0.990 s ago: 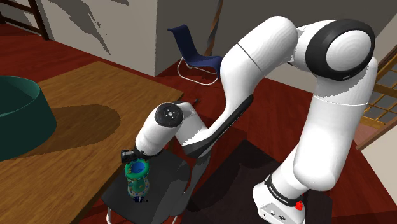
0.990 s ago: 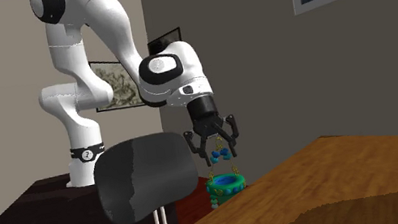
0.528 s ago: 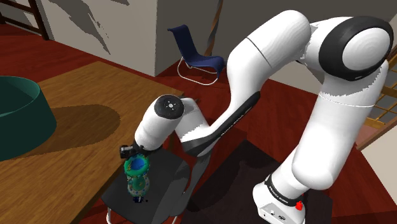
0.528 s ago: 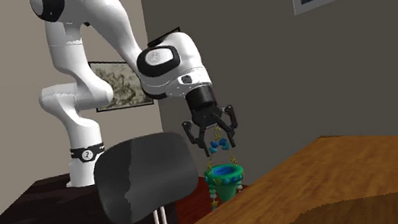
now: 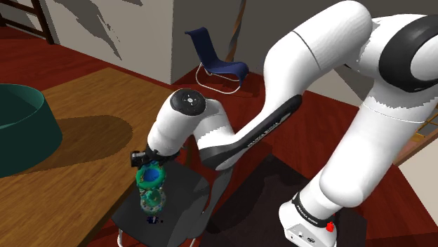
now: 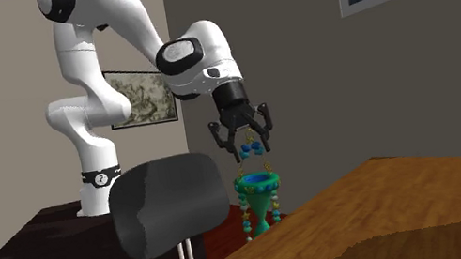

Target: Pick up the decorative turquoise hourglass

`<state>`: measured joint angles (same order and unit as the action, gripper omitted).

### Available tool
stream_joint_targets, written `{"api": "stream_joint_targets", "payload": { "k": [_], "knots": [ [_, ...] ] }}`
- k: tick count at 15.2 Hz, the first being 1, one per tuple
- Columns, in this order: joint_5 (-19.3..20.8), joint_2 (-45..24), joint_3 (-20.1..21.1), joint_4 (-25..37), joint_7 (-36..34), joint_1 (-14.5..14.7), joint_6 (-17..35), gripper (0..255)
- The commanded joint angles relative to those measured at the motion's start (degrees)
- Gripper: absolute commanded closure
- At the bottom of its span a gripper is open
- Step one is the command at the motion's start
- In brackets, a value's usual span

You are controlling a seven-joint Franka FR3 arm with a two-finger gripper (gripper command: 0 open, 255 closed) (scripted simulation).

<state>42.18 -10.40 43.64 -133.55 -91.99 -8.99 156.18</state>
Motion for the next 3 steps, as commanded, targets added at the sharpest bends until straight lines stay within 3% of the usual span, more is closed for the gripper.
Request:
{"api": "stream_joint_targets", "payload": {
  "k": [1, 3],
  "knots": [
    [-3.73, 1.85, 1.5, -0.34, 3.0, -1.31, -0.42, 255],
    [-3.99, 1.98, 1.58, -0.35, 3.2, -1.37, -0.46, 255]
  ]
}}
